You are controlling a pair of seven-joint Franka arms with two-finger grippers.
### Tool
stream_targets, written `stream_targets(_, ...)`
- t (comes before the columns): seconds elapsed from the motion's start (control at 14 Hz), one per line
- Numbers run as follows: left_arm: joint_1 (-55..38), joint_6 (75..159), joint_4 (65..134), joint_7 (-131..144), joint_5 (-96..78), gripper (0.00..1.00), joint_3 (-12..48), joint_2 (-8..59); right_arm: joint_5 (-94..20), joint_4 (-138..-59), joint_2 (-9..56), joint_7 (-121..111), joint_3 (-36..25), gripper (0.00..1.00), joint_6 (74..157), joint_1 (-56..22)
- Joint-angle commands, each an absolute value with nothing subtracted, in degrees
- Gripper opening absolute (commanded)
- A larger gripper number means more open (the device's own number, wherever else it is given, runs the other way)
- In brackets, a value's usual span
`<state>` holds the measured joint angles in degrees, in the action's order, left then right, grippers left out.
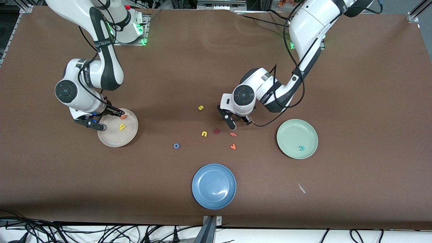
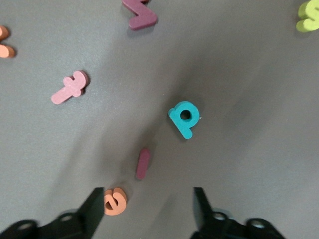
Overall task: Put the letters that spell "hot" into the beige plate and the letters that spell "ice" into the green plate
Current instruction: 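Grasp the pink letter with the left gripper while the right gripper reaches the blue o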
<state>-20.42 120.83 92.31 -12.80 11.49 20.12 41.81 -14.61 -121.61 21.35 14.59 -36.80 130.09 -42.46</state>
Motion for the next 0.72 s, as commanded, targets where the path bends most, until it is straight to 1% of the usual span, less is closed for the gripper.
stream_targets(0.0,-20.92,123.65,93.08,-12.83,15.98,0.61,19.69,42.36,-15.73,-119.37,21.35,18.34,-35.25,1.00,129.99,-42.89)
stream_targets(0.21,-20.92,124.80,93.08,-12.83,16.35,0.61,19.69,43.06,-15.73,-114.11,24.42,27.04,-30.43,1.00,129.99,-42.89)
stream_targets(0.5,-20.83,128.05,93.08,-12.92,16.44,0.61,19.60,44.12,-18.27,-103.04,31.88,41.90,-24.62,1.00,129.55,-42.89)
stream_targets(0.57,-20.83,128.06,93.08,-12.92,16.44,0.60,19.60,44.12,-19.33,-100.48,33.64,43.92,-23.74,1.00,129.55,-42.89)
stream_targets(0.64,-20.92,128.06,93.08,-13.27,16.44,0.51,19.60,44.12,-19.94,-97.76,35.58,45.25,-23.38,1.00,129.46,-42.89)
